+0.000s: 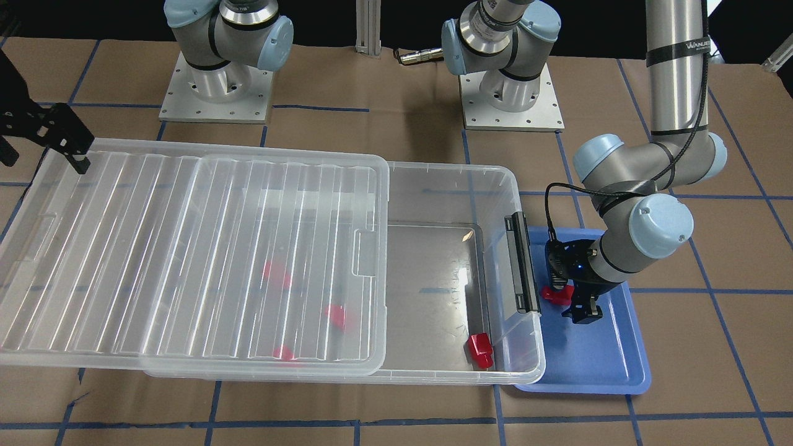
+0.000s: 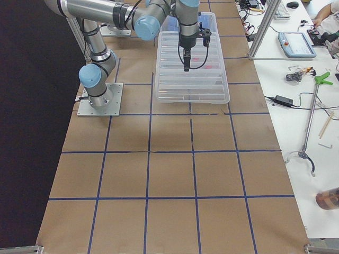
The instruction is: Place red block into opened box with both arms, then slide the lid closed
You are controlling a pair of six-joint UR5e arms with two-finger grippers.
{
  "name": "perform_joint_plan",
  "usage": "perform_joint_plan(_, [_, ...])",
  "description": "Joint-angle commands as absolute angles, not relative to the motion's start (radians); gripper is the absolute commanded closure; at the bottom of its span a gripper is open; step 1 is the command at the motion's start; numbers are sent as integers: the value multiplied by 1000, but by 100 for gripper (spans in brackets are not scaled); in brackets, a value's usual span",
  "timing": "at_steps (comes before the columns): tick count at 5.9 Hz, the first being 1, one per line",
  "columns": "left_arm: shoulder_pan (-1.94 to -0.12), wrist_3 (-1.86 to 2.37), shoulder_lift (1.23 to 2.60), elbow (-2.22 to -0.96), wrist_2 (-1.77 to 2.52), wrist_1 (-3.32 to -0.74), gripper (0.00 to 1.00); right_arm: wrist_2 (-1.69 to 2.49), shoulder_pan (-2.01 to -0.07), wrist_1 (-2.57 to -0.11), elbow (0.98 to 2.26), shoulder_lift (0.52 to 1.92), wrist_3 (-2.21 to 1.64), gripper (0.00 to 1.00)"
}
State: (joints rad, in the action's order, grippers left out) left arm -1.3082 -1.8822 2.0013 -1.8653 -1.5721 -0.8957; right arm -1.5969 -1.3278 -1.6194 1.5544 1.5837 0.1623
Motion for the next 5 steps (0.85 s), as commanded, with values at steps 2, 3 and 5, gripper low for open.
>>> perform_joint_plan(2, [-1310, -1878, 1973, -1852, -1582, -911, 91, -1609, -1612, -1551, 1341, 1453, -100, 0])
perform_joint_plan(3, [-1312, -1875, 1926, -1839, -1583, -964, 95, -1602, -1637, -1511, 1329, 1451, -109, 0])
perform_joint_plan(5, [-1325, -1841, 1778, -1647, -1572, -1372, 95, -1592, -1632, -1499, 1389, 1457, -75, 0])
